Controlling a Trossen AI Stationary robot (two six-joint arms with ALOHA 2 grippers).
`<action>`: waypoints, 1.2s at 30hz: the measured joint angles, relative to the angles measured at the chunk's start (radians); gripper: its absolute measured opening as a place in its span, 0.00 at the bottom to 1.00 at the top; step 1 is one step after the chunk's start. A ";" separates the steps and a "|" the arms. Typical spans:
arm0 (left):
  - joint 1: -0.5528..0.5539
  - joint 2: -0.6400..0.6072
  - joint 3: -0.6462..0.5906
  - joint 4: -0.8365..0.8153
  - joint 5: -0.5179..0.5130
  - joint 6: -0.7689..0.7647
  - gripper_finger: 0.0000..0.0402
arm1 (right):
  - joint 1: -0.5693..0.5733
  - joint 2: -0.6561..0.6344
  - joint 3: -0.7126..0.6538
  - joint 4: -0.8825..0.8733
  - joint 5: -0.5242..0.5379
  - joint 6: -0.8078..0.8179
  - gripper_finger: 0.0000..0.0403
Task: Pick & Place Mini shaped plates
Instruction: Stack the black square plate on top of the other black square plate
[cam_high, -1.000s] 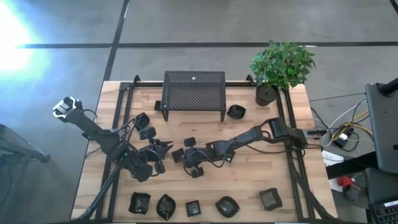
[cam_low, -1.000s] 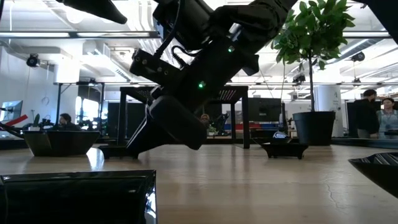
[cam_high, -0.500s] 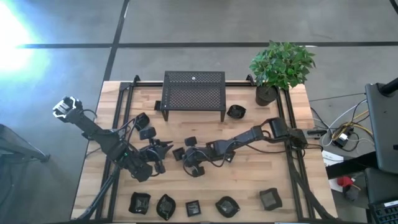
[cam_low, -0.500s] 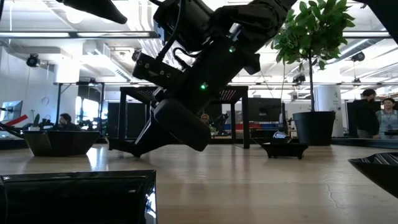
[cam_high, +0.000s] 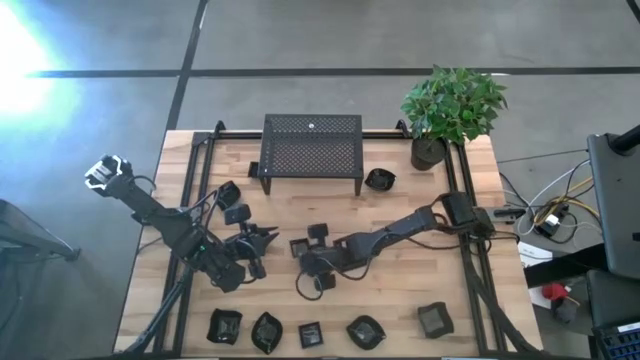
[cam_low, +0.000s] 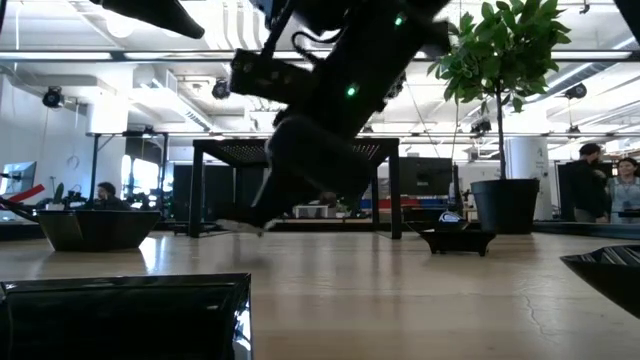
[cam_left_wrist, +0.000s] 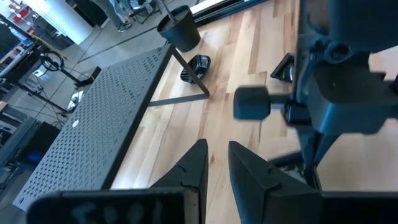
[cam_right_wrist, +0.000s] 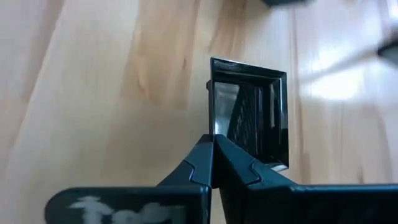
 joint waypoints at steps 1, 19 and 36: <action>0.000 0.000 0.000 0.001 0.000 0.000 0.15 | 0.007 -0.005 0.006 -0.042 0.009 0.039 0.02; 0.000 0.000 0.000 0.002 0.000 0.000 0.15 | 0.121 -0.143 0.030 -0.573 0.058 0.759 0.02; 0.000 0.000 0.000 0.003 0.000 0.000 0.15 | 0.143 -0.160 0.002 -0.804 -0.029 1.059 0.02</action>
